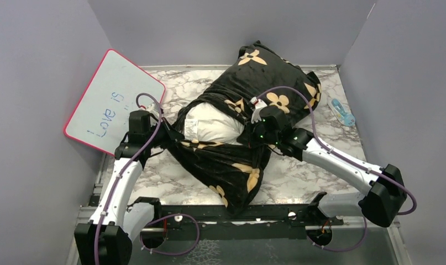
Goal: Remove the pillowcase from the pillow
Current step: Remove the pillow from the pillowcase.
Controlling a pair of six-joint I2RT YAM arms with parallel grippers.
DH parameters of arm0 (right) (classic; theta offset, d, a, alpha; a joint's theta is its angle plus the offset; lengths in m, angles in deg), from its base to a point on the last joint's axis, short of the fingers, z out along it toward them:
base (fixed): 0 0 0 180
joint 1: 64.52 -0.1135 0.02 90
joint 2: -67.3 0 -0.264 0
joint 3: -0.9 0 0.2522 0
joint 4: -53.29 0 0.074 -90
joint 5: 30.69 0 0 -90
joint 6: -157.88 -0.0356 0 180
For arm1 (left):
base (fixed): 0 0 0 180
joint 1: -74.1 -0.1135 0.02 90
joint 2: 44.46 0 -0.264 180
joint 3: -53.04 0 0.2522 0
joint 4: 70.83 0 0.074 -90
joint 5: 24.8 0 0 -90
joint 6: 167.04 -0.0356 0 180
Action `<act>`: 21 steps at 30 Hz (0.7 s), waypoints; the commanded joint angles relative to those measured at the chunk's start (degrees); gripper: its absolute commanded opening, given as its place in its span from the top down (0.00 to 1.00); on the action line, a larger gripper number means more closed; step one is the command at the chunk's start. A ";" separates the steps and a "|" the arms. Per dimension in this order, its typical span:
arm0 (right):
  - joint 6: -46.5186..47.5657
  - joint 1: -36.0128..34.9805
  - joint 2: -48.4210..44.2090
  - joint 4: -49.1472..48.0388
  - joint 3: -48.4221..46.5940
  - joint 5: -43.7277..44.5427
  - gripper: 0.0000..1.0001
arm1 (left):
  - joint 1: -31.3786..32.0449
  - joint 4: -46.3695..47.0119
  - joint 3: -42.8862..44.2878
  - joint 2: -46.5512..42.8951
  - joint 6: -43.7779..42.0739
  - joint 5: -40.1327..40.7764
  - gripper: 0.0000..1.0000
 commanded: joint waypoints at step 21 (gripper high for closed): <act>40.74 -11.82 26.49 10.42 -31.87 13.08 0.11 | -0.40 4.60 -11.27 -12.94 7.93 -7.86 1.00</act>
